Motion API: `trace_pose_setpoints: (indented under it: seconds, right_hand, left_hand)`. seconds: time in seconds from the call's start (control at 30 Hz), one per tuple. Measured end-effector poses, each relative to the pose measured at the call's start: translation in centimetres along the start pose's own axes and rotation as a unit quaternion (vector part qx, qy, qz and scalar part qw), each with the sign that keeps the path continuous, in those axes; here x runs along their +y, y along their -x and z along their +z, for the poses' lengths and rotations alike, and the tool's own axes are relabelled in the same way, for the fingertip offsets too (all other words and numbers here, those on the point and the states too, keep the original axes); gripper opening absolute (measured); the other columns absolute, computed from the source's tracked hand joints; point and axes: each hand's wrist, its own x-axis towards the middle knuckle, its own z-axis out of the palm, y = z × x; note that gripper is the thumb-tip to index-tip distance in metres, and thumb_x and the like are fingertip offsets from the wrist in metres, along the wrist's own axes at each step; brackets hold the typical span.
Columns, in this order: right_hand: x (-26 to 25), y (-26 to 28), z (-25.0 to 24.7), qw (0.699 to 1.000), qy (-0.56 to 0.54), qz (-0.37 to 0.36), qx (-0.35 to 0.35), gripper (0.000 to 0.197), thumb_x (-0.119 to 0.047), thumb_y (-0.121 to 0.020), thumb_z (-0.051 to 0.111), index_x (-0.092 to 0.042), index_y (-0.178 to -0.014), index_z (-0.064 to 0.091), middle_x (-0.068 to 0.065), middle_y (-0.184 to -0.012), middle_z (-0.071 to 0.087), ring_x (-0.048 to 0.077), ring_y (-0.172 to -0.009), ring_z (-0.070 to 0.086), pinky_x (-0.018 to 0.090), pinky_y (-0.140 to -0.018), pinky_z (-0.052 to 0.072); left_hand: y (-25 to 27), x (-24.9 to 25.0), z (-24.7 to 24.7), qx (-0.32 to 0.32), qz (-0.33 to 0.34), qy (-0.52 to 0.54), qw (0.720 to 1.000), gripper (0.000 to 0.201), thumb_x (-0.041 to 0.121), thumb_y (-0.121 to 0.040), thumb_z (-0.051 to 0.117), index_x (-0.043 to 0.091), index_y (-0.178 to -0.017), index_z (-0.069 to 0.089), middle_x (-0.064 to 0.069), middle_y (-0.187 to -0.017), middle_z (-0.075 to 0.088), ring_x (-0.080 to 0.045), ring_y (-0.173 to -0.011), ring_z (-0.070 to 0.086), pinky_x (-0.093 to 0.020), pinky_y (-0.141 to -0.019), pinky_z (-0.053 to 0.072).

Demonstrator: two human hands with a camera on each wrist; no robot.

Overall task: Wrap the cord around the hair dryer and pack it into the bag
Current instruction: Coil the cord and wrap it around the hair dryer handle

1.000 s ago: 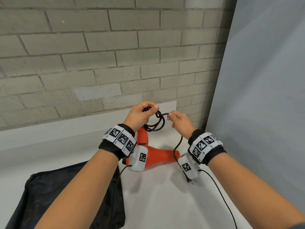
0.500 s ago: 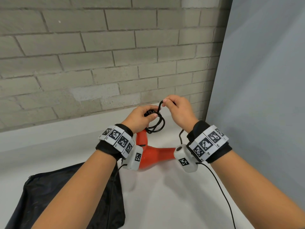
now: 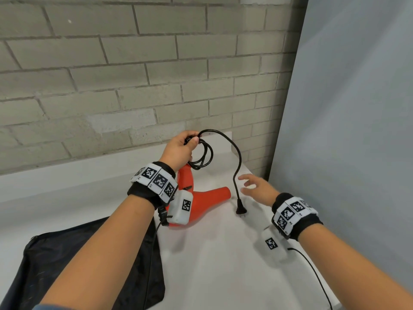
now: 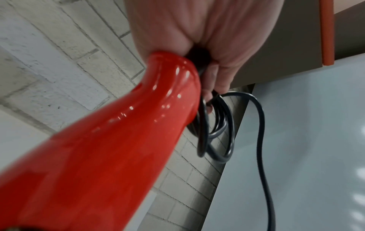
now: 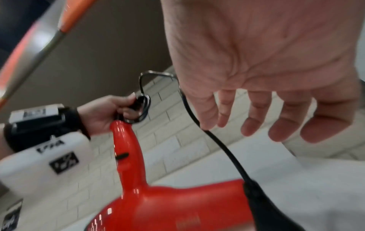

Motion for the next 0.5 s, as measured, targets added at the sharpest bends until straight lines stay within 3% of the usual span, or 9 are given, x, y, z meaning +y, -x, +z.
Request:
trace_pose_setpoints:
  seconds: [0.1, 0.2, 0.23, 0.3, 0.4, 0.5]
  right_hand:
    - [1.0, -0.2, 2.1, 0.996, 0.048, 0.059, -0.039, 0.045, -0.018, -0.087, 0.059, -0.019, -0.13, 0.045, 0.01, -0.118, 0.053, 0.019, -0.093, 0.052, 0.026, -0.086, 0.044]
    - [1.5, -0.6, 3.8, 0.994, 0.063, 0.07, -0.052, 0.018, -0.008, -0.085, 0.056, -0.012, -0.103, 0.059, 0.009, -0.096, 0.06, 0.02, -0.08, 0.057, 0.023, -0.072, 0.047]
    - [1.6, -0.7, 4.0, 0.994, 0.076, 0.063, -0.039, 0.008, -0.006, -0.085, 0.055, -0.012, -0.089, 0.059, 0.008, -0.09, 0.06, 0.02, -0.077, 0.057, 0.023, -0.071, 0.048]
    - [1.5, -0.9, 4.1, 0.997, 0.06, 0.053, -0.017, 0.015, -0.003, -0.084, 0.054, -0.014, -0.074, 0.054, 0.008, -0.08, 0.06, 0.02, -0.072, 0.059, 0.023, -0.068, 0.05]
    - [0.1, -1.0, 3.5, 0.999, -0.026, 0.019, 0.044, 0.013, 0.001, -0.085, 0.053, -0.011, -0.081, 0.054, 0.004, -0.077, 0.058, 0.02, -0.07, 0.059, 0.011, -0.055, 0.044]
    - [-3.0, -0.4, 2.5, 0.976, -0.154, -0.081, 0.129, 0.025, 0.006, -0.081, 0.057, -0.019, -0.077, 0.053, -0.001, -0.078, 0.056, 0.023, -0.08, 0.058, 0.015, -0.066, 0.044]
  left_hand:
    - [0.2, 0.1, 0.5, -0.009, 0.004, -0.001, 1.0, 0.021, 0.012, -0.093, 0.046, 0.013, -0.11, 0.058, 0.007, -0.074, 0.052, -0.01, -0.05, 0.038, -0.024, -0.053, 0.043]
    - [0.4, 0.3, 0.6, -0.014, 0.003, 0.0, 1.0, 0.019, 0.012, -0.093, 0.046, 0.016, -0.108, 0.058, 0.008, -0.073, 0.051, -0.01, -0.052, 0.038, -0.024, -0.054, 0.042]
    - [0.5, 0.3, 0.6, -0.015, 0.002, 0.0, 1.0, 0.019, 0.013, -0.093, 0.046, 0.017, -0.107, 0.058, 0.008, -0.073, 0.052, -0.01, -0.052, 0.039, -0.024, -0.054, 0.042]
    - [0.4, 0.1, 0.3, -0.014, 0.001, 0.008, 1.0, 0.016, 0.013, -0.093, 0.046, 0.019, -0.102, 0.058, 0.007, -0.075, 0.053, -0.009, -0.05, 0.038, -0.024, -0.053, 0.042]
    - [0.2, -0.2, -0.1, -0.01, -0.005, 0.026, 1.0, 0.017, 0.013, -0.093, 0.045, 0.024, -0.094, 0.057, 0.004, -0.077, 0.054, -0.002, -0.04, 0.037, -0.023, -0.052, 0.04]
    - [0.0, -0.5, -0.3, -0.008, -0.005, 0.041, 0.999, 0.016, 0.013, -0.094, 0.043, 0.021, -0.098, 0.056, 0.003, -0.073, 0.05, -0.001, -0.038, 0.037, -0.023, -0.05, 0.037]
